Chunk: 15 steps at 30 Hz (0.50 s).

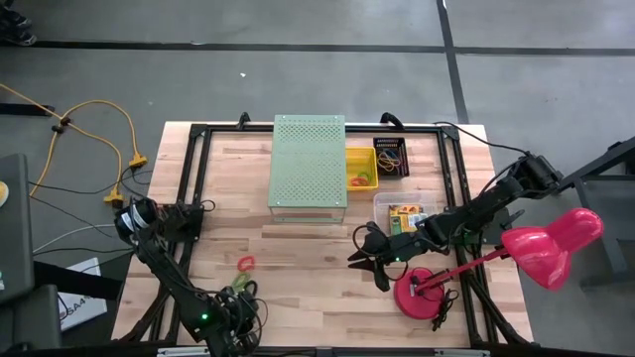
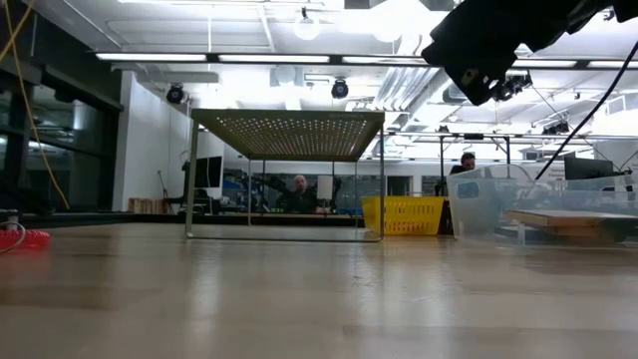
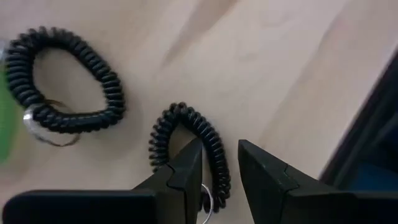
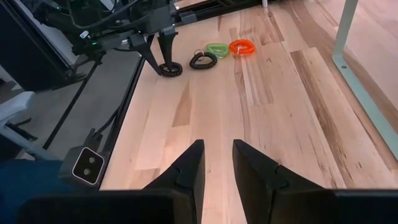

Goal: Pick & Place Office Desk Supplies
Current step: Put the black spring keychain into the yellow bin

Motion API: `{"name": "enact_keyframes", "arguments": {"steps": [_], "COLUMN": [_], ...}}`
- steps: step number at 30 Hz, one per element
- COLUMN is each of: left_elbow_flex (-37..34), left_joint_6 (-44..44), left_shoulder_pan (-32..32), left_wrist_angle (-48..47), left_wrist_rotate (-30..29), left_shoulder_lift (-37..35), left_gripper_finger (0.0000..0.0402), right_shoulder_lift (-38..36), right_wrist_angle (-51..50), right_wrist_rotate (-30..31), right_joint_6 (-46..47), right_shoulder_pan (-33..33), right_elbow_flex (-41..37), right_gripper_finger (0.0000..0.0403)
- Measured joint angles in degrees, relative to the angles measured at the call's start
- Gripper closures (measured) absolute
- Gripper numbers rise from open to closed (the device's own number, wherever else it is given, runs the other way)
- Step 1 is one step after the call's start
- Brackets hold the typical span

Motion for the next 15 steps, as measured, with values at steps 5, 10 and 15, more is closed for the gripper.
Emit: {"name": "enact_keyframes", "arguments": {"steps": [5, 10, 15], "left_elbow_flex": [0.0, 0.0, 0.2], "left_joint_6": [-2.1, -2.2, -2.2], "left_shoulder_pan": [0.0, 0.0, 0.4], "left_wrist_angle": [-3.2, -3.1, -3.7], "left_wrist_rotate": [0.0, 0.1, 2.8], "left_shoulder_lift": [0.1, 0.7, 3.7], "left_gripper_finger": [0.0303, 0.0303, 0.0303], "right_shoulder_lift": [0.0, 0.0, 0.0], "right_wrist_angle": [0.0, 0.0, 0.0], "right_wrist_rotate": [0.0, 0.0, 0.0], "right_joint_6": [0.0, 0.0, 0.0], "right_shoulder_pan": [0.0, 0.0, 0.0], "right_elbow_flex": [0.0, 0.0, 0.0], "right_gripper_finger": [0.0333, 0.0333, 0.0333]}}
